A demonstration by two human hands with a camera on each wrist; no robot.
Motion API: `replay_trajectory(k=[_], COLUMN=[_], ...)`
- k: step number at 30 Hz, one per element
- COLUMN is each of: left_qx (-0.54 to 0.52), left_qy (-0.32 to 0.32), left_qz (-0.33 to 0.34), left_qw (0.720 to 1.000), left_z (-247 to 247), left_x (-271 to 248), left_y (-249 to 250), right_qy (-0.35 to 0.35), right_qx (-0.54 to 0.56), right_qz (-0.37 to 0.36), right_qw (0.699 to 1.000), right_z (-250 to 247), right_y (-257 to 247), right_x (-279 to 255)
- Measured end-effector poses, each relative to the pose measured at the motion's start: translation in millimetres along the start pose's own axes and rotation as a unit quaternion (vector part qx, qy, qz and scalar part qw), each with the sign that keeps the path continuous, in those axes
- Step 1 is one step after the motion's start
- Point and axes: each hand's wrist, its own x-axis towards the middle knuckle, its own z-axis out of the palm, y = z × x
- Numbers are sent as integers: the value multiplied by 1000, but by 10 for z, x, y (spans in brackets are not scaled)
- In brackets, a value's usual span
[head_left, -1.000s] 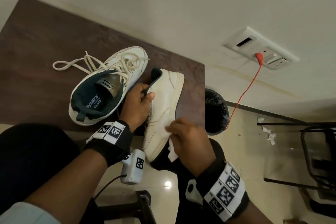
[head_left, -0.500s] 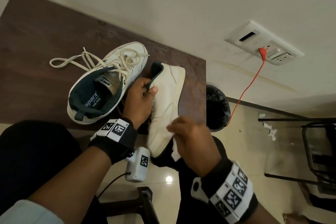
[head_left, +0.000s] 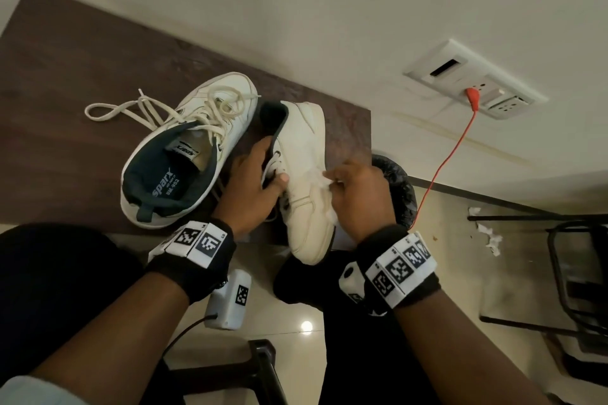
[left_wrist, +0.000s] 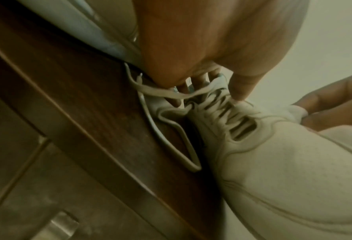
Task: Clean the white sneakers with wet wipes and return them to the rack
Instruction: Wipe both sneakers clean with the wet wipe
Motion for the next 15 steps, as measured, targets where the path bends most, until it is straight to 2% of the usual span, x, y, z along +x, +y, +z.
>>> replay_trajectory(k=[2,4,9,12,15], left_qx=[58,73,39,34,14], left_qy=[-20,-30,-10,-7,-10], left_qz=[-3,-10,-9,3,7], left_qw=[998,997,999,999,1000], left_z=[-9,14,33,67,77], left_x=[-28,-28,22,19,12], left_y=[-14,-31,-34,-5,37], right_qy=[2,-1,-52,-80,-63], right_qx=[2,-1,-29,-35,-42], right_qz=[6,-12,-103,-109,-98], right_qw=[1000,1000,993,990,992], right_z=[-8,-9,20,-10,-39], right_y=[53,62,-19,-1,-35], right_x=[-2,-57,-433,-509,-327])
